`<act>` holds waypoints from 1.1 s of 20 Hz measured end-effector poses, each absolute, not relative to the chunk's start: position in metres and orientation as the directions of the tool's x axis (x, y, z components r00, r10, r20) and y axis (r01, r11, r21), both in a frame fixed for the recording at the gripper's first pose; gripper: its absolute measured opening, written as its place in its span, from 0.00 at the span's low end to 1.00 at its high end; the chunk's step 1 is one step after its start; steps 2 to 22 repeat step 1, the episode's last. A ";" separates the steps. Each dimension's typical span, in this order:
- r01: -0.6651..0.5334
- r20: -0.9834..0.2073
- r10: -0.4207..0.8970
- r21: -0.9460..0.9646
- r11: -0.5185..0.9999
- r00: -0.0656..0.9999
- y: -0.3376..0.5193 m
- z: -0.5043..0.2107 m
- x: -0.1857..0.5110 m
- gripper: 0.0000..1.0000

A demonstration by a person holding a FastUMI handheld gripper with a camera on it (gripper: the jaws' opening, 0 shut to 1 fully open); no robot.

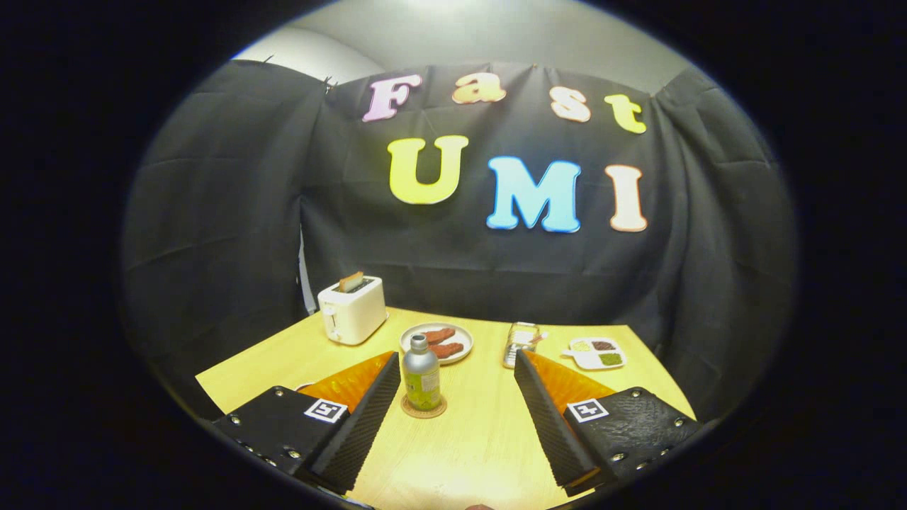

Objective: Take the bottle from table, then pour the juice into the cup, finally place the bottle on the coaster

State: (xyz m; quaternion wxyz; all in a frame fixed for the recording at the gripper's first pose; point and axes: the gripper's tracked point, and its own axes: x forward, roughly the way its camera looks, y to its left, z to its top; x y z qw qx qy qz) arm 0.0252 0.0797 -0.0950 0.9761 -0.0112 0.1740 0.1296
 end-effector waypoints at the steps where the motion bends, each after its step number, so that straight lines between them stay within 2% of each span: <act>1: -0.245 -0.322 0.234 0.009 0.970 0.917 0.075 -0.088 0.021 0.98; 22: -0.245 -0.322 0.234 0.009 0.970 0.917 0.075 -0.088 0.021 0.98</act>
